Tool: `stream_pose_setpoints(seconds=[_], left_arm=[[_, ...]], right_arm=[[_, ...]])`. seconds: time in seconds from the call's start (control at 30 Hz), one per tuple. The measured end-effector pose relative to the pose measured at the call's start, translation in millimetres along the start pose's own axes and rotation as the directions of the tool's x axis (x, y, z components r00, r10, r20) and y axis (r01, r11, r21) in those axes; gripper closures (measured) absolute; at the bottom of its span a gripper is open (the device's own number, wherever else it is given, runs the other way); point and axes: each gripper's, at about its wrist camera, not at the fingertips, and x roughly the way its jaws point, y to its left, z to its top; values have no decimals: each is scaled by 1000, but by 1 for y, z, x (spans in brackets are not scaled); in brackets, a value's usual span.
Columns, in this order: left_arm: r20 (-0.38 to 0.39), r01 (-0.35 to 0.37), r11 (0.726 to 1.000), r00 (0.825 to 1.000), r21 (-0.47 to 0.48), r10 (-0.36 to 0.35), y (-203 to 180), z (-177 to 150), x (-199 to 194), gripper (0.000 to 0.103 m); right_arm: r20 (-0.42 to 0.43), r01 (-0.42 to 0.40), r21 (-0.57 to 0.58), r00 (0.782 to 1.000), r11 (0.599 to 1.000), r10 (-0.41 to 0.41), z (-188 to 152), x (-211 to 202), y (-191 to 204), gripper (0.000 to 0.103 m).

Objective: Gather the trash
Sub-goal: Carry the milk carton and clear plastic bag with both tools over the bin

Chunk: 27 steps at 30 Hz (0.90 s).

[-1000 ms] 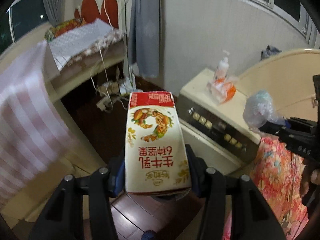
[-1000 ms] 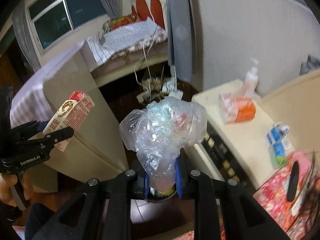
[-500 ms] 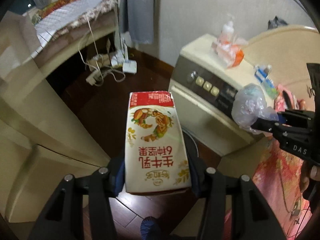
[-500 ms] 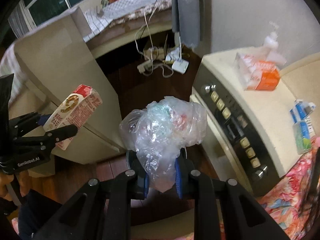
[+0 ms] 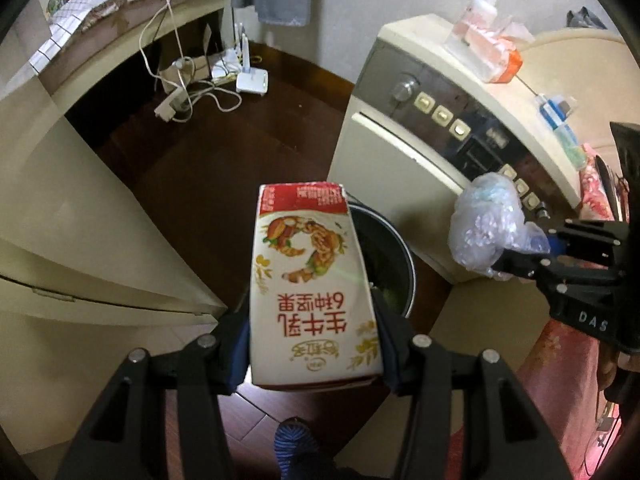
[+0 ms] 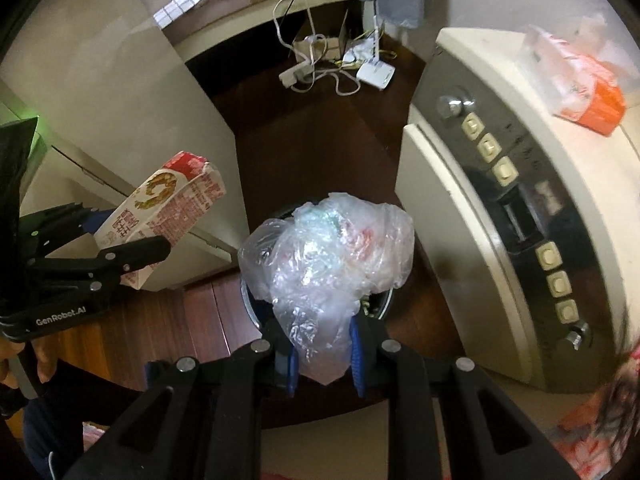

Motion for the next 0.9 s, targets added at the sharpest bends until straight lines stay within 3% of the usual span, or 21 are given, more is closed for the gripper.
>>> stream_pose_setpoints(seconds=[0.4, 0.9], left_arm=[[-31, 11, 1000, 999, 25, -10, -5, -4, 19, 50], [-47, 4, 999, 999, 36, -2, -5, -4, 24, 50]], right_arm=[[-48, -19, -33, 999, 999, 17, -3, 26, 3, 81], [-58, -28, -51, 998, 998, 25, -2, 29, 6, 81]])
